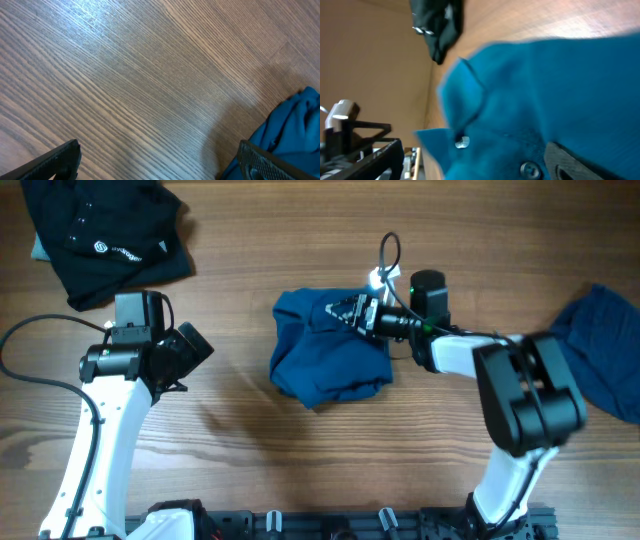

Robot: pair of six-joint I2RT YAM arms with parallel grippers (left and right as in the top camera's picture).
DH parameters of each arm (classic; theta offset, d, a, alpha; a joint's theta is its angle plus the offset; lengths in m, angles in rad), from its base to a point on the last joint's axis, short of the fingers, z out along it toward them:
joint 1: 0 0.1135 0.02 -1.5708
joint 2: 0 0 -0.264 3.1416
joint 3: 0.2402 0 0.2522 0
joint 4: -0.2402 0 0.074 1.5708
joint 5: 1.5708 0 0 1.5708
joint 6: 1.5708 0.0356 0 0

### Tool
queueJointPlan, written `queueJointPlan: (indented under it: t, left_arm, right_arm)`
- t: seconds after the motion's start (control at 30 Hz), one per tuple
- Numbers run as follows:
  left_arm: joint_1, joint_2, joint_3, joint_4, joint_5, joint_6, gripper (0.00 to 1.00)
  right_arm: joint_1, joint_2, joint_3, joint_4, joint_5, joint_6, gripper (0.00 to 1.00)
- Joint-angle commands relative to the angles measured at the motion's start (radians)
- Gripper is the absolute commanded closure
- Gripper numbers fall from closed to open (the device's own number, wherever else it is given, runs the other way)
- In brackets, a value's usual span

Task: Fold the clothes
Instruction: 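Release the bundle and withdraw the right gripper to the right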

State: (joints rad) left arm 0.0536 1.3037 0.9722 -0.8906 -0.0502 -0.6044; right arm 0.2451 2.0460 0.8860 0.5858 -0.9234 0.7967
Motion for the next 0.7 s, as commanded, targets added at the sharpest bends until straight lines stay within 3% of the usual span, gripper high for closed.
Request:
queueJointPlan:
  t: [0.0, 0.43, 0.53, 0.67]
  left_arm:
    - [0.005, 0.006, -0.006, -0.002, 0.009, -0.006, 0.00]
    - [0.005, 0.006, -0.006, 0.011, 0.009, -0.006, 0.00]
    - [0.005, 0.006, -0.006, 0.018, 0.009, -0.006, 0.00]
    - [0.005, 0.006, -0.006, 0.018, 0.018, -0.006, 0.00]
  right_arm:
    - [-0.003, 0.060, 0.023, -0.016, 0.027, 0.019, 0.14]
    - [-0.004, -0.171, 0.026, 0.255, -0.020, 0.228, 0.11]
    - [-0.005, -0.172, 0.032, 0.233, 0.010, 0.225, 0.09]
    - [-0.004, -0.157, 0.032, 0.051, 0.134, 0.134, 0.09]
